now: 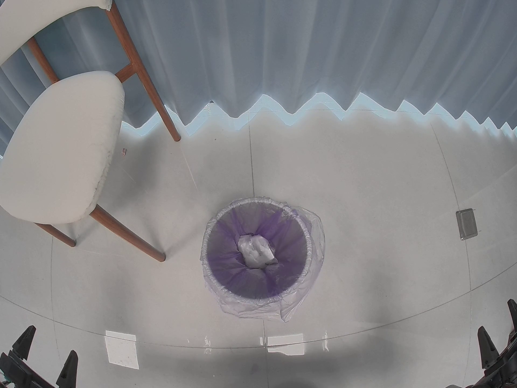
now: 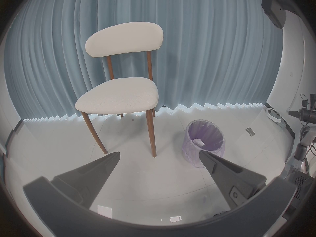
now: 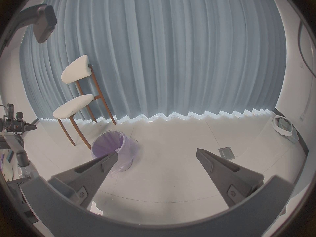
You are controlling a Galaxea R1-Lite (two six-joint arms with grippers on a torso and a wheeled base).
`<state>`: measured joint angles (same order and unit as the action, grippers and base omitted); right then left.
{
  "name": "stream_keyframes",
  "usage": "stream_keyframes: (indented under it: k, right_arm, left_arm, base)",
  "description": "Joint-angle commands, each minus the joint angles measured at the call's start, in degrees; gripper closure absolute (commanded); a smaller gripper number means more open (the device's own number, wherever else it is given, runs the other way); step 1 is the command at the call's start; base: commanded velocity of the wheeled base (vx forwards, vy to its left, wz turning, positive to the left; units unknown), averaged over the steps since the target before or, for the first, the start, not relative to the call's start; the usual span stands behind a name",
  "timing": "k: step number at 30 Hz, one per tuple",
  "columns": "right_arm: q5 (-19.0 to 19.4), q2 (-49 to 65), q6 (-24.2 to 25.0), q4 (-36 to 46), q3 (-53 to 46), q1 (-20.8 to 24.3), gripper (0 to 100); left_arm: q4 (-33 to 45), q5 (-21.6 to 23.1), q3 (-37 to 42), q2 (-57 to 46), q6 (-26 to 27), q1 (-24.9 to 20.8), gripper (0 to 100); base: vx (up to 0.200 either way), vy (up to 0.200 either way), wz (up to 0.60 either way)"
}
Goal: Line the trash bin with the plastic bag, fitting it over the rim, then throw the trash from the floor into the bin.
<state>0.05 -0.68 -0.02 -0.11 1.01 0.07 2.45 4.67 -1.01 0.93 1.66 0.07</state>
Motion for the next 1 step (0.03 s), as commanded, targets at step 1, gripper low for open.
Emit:
stream_keyframes:
  k: [1]
  right_arm:
    - [0.0,0.7,0.1,0.0,-1.0,0.0,0]
  left_arm:
    - [0.0,0.0,1.0,-0.9,0.0,0.0,0]
  base:
    - [0.000,0.000,0.00]
